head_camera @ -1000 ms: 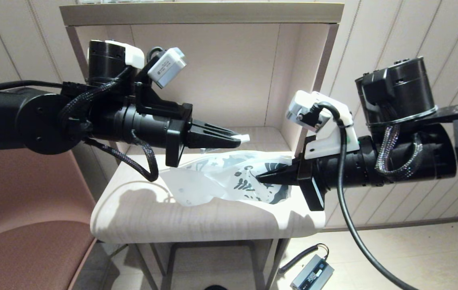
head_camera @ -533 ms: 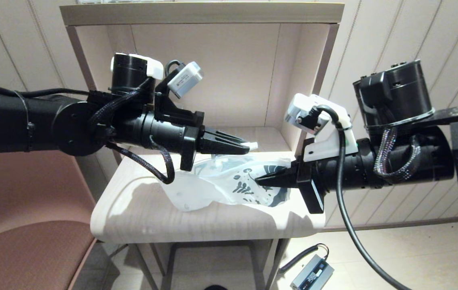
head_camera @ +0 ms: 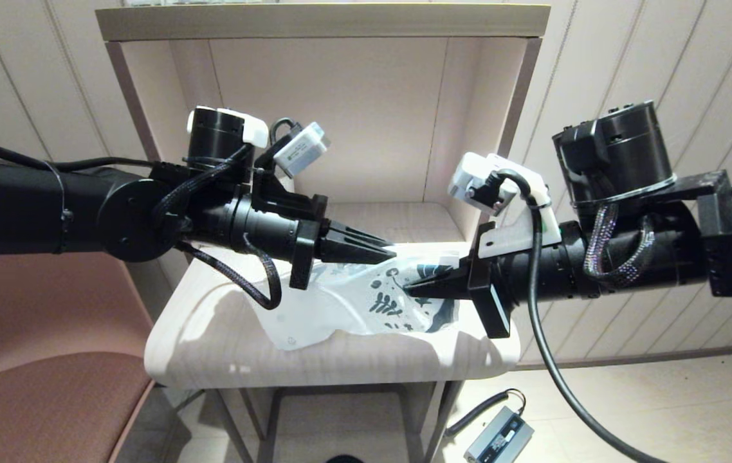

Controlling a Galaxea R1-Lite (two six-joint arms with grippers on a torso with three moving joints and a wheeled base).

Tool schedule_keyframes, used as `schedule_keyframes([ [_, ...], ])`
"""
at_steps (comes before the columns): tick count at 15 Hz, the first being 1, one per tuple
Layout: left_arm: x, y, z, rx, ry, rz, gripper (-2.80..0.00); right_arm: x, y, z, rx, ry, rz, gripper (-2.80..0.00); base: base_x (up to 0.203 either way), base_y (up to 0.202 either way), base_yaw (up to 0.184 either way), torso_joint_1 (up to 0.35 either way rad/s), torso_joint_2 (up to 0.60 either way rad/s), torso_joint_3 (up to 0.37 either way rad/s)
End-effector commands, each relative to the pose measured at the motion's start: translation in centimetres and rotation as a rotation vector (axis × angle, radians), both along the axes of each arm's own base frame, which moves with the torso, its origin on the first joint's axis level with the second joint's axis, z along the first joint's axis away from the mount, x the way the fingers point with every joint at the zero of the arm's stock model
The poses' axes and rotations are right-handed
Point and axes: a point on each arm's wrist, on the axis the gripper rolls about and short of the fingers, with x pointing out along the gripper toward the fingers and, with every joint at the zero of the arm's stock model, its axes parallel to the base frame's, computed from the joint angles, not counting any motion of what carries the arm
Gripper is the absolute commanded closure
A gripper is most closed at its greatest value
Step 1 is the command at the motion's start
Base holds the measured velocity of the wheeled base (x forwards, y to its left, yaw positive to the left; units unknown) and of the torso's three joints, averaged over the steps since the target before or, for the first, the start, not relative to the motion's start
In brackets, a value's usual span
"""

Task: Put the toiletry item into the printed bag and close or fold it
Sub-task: Place the toothpaste in the storage bag

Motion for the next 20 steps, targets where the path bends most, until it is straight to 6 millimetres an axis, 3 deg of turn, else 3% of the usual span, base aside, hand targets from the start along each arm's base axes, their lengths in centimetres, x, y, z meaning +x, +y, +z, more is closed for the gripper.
schedule_keyframes([
  [1,-0.2,0.1,-0.3,0.004,0.007,-0.004,0.0,0.1,0.0,-0.1,-0.001,0.002,0.001,0.0,0.0,0.0,0.0,0.0,0.0,0.0],
  [16,-0.7,0.6,-0.5,0.042,0.028,0.013,0.0,0.3,-0.1,-0.3,-0.005,0.008,-0.005,0.0,0.0,0.0,0.0,0.0,0.0,0.0],
  [20,-0.8,0.7,0.1,0.03,0.007,0.018,0.0,1.6,-1.5,-1.1,-0.016,0.011,-0.064,0.0,0.0,0.0,0.0,0.0,0.0,0.0],
])
